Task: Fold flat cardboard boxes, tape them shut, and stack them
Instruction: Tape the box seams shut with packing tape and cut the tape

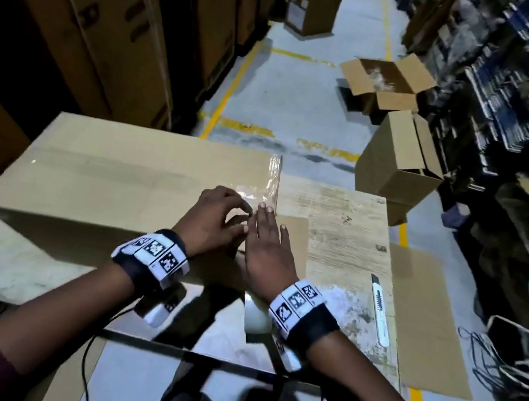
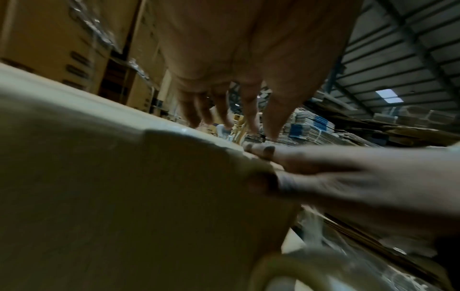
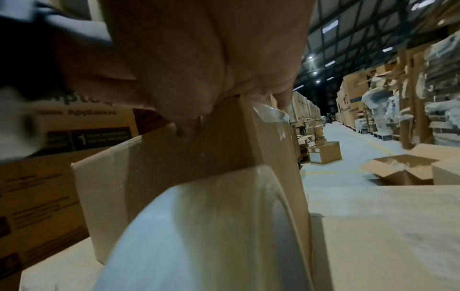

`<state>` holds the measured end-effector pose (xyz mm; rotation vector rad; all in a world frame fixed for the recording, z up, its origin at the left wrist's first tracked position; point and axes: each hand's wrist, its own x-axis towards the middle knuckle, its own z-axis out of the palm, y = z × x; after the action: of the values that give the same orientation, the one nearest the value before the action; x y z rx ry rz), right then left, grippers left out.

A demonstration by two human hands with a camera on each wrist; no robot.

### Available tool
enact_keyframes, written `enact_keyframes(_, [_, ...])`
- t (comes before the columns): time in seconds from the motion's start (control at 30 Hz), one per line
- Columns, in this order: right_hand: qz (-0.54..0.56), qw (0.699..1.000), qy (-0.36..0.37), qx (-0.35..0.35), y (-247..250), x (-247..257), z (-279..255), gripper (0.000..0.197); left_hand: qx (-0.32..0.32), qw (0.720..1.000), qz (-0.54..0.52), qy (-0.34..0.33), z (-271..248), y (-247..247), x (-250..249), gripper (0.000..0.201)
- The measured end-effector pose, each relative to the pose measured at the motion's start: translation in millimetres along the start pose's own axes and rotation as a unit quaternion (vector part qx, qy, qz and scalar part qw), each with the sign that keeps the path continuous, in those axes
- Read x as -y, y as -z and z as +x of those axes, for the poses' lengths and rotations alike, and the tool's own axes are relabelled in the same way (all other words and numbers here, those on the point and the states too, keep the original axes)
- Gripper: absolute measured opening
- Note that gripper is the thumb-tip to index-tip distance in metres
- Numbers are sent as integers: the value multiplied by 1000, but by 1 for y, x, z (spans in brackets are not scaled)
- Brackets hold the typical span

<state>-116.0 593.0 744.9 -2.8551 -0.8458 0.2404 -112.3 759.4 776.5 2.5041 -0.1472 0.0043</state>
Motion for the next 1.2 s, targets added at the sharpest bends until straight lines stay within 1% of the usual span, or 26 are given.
enact_keyframes(0.07, [0,1000,-3,1,5,-1,11,83,-87,994,-71,-17,-30,-7,-7,20])
enact_keyframes(0.1, [4,1000,-5,8,5,-1,17,82,-120,988,-92,-13,-45,-14,-9,12])
enact_keyframes(0.13, [17,1000,-6,13,5,-3,23,82,-141,984,-106,-4,-56,-20,-11,5])
enact_keyframes(0.17, [35,999,0,12,2,-6,27,83,-147,982,-120,16,-67,-30,-10,5])
enact_keyframes(0.23, [64,997,35,-12,-8,-16,22,84,-138,976,-153,67,-85,-56,-5,9])
enact_keyframes(0.33, [82,990,101,-49,-25,-39,-12,83,-119,963,-189,152,-95,-92,-12,14])
enact_keyframes(0.4, [108,984,128,-53,-36,-56,-39,78,-98,943,-233,216,-94,-108,-23,32])
enact_keyframes(0.47, [132,980,123,-84,-46,-76,-63,73,-79,919,-272,273,-87,-119,-35,49])
enact_keyframes(0.5, [154,978,97,-104,-53,-88,-72,71,-78,904,-300,295,-83,-122,-40,52])
enact_keyframes(0.53, [179,976,45,-116,-60,-106,-80,69,-89,884,-339,310,-77,-127,-44,52])
enact_keyframes(0.57, [201,973,-32,-106,-71,-126,-85,66,-97,859,-381,327,-73,-130,-46,50])
enact_keyframes(0.6, [212,967,-121,-70,-80,-148,-90,65,-106,841,-409,336,-68,-133,-48,49])
enact_keyframes(0.63, [203,957,-205,-24,-89,-169,-93,65,-110,838,-409,345,-63,-135,-46,51])
enact_keyframes(0.67, [184,944,-273,15,-97,-189,-97,65,-108,843,-394,351,-59,-138,-44,53])
enact_keyframes(0.73, [145,921,-359,46,-109,-220,-102,60,-108,843,-376,370,-51,-139,-43,49])
enact_keyframes(0.77, [131,911,-388,48,-112,-230,-105,58,-117,836,-379,380,-49,-139,-44,45])
enact_keyframes(0.83, [108,898,-423,48,-117,-239,-107,58,-143,825,-400,372,-46,-137,-46,34])
enact_keyframes(0.87, [97,894,-435,45,-122,-241,-109,58,-145,828,-406,358,-46,-136,-46,28])
enact_keyframes(0.9, [81,890,-446,44,-126,-243,-111,59,-133,830,-414,349,-46,-134,-46,22])
enact_keyframes(0.93, [68,887,-456,41,-129,-244,-112,61,-114,825,-430,348,-48,-131,-47,15])
enact_keyframes(0.97, [58,883,-463,39,-133,-246,-114,65,-87,813,-454,354,-51,-129,-47,13])
enact_keyframes(1.0, [61,882,-466,43,-136,-247,-117,69,-60,797,-481,360,-54,-127,-48,14])
enact_keyframes(1.03, [71,884,-460,42,-139,-248,-120,68,-39,786,-499,364,-57,-124,-48,17])
enact_keyframes(1.07, [92,887,-450,37,-144,-249,-122,61,-22,783,-505,364,-60,-120,-49,20])
enact_keyframes(1.13, [155,880,-448,31,-147,-249,-123,46,0,791,-497,356,-64,-117,-47,25])
enact_keyframes(1.2, [222,861,-457,35,-145,-247,-121,38,4,798,-486,356,-67,-113,-44,24])
